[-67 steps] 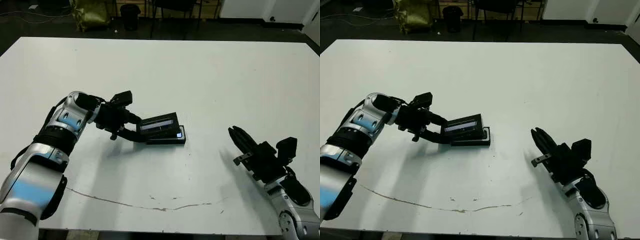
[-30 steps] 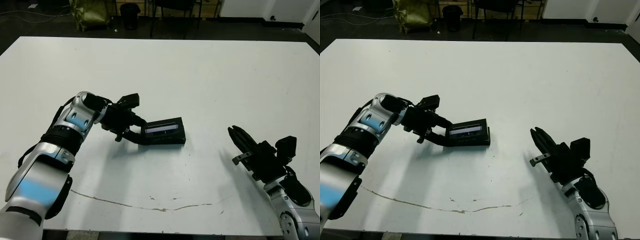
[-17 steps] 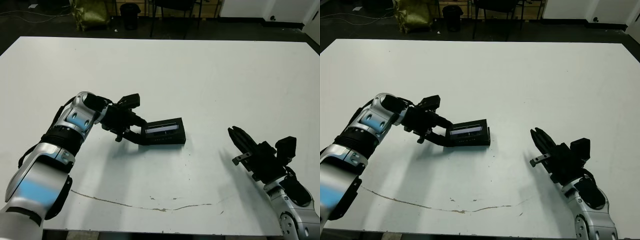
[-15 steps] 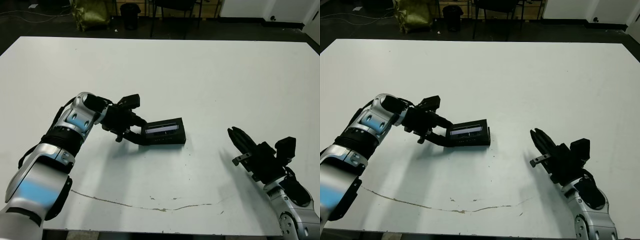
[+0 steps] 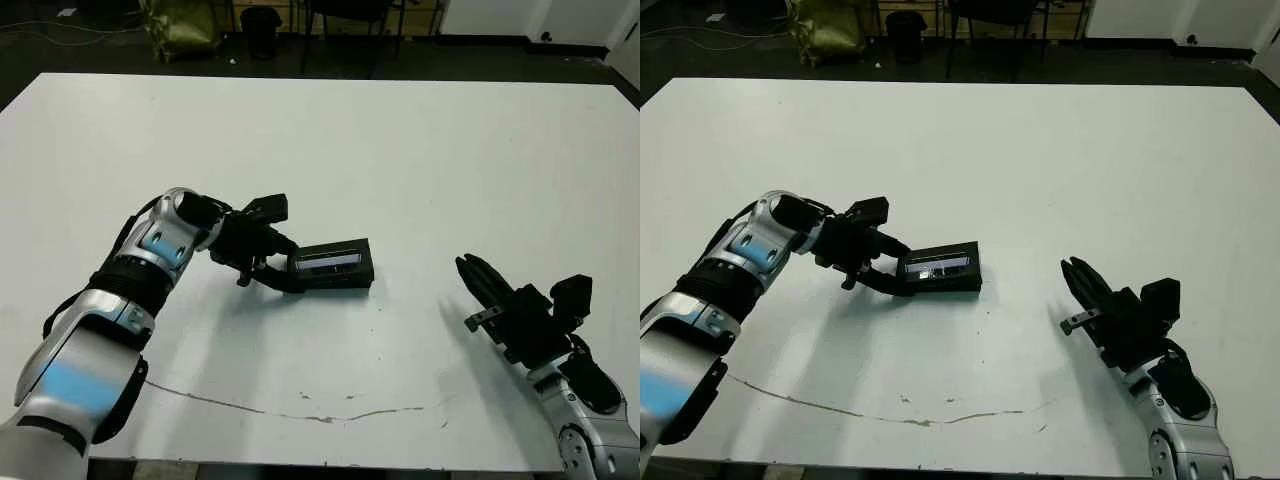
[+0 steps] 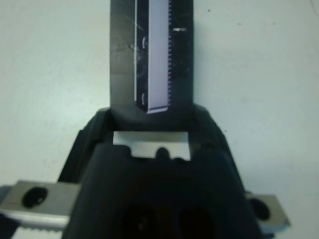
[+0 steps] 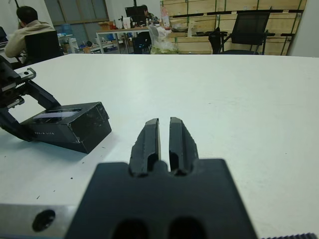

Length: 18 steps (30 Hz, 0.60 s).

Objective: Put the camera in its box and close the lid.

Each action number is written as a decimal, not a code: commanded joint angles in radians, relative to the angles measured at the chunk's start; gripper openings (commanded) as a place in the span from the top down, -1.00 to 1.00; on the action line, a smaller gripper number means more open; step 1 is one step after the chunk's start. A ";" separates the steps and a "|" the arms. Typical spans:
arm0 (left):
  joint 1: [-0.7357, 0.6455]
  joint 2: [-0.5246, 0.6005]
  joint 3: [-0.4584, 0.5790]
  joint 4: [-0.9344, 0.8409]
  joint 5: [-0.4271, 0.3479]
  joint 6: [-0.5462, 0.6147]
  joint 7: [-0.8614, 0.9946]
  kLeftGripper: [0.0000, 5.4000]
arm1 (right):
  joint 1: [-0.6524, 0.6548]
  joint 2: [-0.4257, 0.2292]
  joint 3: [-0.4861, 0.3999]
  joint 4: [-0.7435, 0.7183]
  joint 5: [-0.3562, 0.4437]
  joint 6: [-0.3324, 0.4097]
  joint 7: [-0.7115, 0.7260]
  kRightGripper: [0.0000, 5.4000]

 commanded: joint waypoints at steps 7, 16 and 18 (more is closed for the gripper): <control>-0.016 -0.045 -0.041 0.006 0.021 -0.001 -0.019 0.17 | 0.011 0.003 0.004 0.000 -0.001 0.021 -0.009 1.00; -0.031 -0.059 -0.067 0.000 0.055 0.004 -0.012 0.17 | 0.009 0.006 0.007 0.014 -0.001 0.007 0.000 1.00; -0.034 -0.061 -0.076 -0.005 0.064 0.011 -0.010 0.17 | 0.010 0.007 0.007 0.011 0.004 0.013 0.000 1.00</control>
